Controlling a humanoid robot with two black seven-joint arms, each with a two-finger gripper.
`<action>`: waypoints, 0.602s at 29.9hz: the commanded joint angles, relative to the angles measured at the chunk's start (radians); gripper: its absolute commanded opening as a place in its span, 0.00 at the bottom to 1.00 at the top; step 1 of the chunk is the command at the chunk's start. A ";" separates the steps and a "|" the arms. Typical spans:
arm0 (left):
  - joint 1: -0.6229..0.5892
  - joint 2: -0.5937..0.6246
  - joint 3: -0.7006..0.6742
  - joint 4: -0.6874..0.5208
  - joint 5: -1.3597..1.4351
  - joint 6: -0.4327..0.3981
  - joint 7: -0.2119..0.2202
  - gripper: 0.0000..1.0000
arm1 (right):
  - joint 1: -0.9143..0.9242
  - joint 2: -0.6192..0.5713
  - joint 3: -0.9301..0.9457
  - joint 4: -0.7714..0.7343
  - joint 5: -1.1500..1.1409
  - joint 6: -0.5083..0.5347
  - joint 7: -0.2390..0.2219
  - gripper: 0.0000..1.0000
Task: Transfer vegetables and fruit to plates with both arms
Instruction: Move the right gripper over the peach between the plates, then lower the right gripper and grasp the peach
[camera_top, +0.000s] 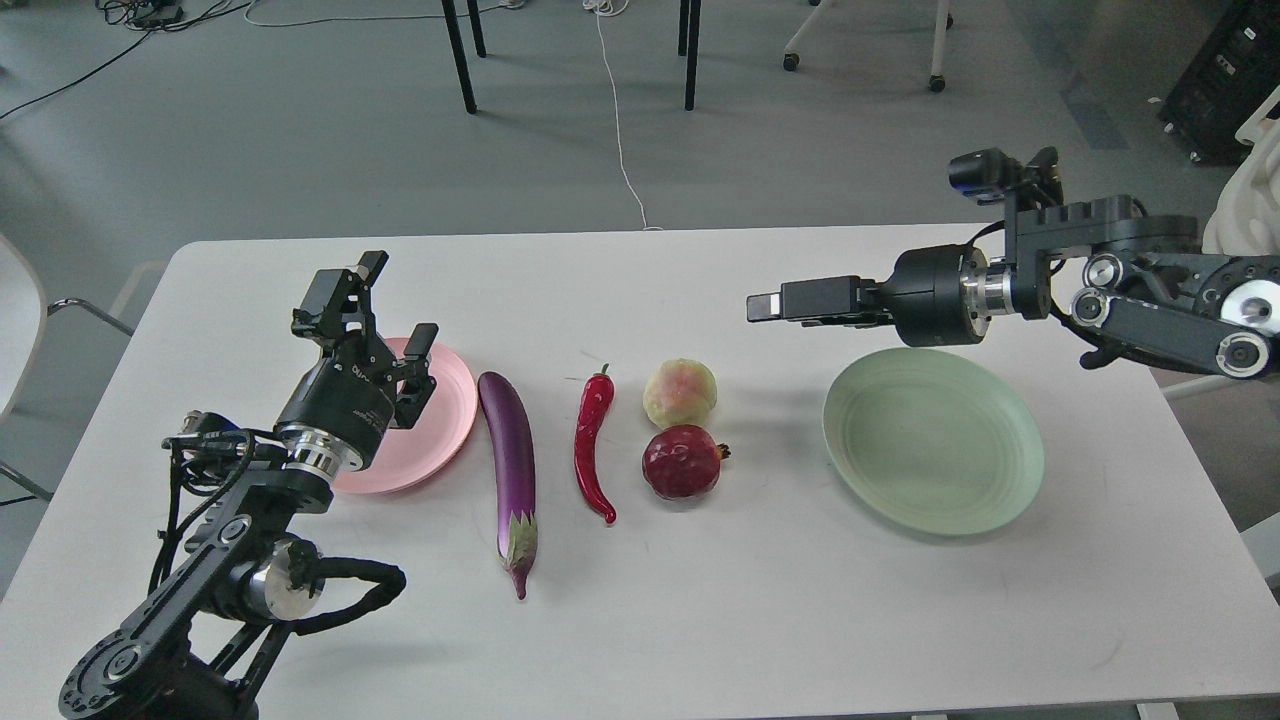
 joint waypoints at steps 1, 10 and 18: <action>0.002 0.000 -0.001 -0.006 0.000 0.001 0.000 1.00 | 0.050 0.139 -0.085 -0.090 -0.120 -0.028 0.000 0.98; 0.004 0.001 -0.004 -0.011 0.002 0.001 0.000 1.00 | 0.061 0.443 -0.271 -0.317 -0.168 -0.127 0.000 0.98; 0.004 0.001 -0.004 -0.017 0.002 0.001 0.000 1.00 | 0.022 0.503 -0.325 -0.419 -0.168 -0.149 0.000 0.98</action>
